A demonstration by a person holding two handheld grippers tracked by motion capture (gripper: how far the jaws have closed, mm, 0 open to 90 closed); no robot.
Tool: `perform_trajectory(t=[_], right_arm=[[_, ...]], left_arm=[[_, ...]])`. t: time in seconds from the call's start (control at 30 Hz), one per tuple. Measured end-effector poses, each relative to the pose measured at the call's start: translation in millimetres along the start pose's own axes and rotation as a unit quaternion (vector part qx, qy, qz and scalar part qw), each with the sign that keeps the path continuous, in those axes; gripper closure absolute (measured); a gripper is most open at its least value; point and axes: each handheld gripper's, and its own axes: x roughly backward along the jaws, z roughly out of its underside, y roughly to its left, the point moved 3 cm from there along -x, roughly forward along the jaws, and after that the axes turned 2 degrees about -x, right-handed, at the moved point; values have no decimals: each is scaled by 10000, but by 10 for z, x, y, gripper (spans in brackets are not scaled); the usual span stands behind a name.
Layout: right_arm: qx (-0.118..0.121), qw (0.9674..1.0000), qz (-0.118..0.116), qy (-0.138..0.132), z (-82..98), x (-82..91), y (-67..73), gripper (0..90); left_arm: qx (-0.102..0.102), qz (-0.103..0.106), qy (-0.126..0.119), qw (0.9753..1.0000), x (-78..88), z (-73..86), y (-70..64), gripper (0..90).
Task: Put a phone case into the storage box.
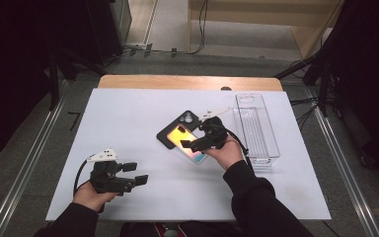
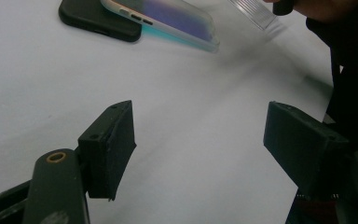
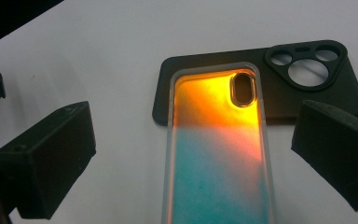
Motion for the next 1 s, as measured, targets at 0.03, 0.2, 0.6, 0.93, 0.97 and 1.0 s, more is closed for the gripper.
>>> perform_trajectory(t=[0.03, 0.2, 0.6, 0.93, 0.97, 1.0], right_arm=[[25, 10000, 3, 13, 8, -13, -8, 0], [44, 9999, 69, 78, 35, -67, -32, 0], [104, 9995, 238, 169, 178, -214, -60, 0], [194, 9987, 332, 335, 277, -340, -75, 0], [215, 9985, 349, 349, 284, -355, -71, 0], [233, 9984, 358, 370, 291, -366, -66, 0]], left_arm=[[-2, 2, -1, 10000, 0, 0, 0, 251], [-2, -4, 2, 10000, -1, 0, -1, 251], [-9, -6, 5, 10000, 0, 0, -1, 251], [22, 0, -7, 10000, 4, -2, 5, 251], [28, -1, -6, 10000, 4, -2, 4, 251], [28, 2, -1, 10000, 4, -2, 4, 251]])
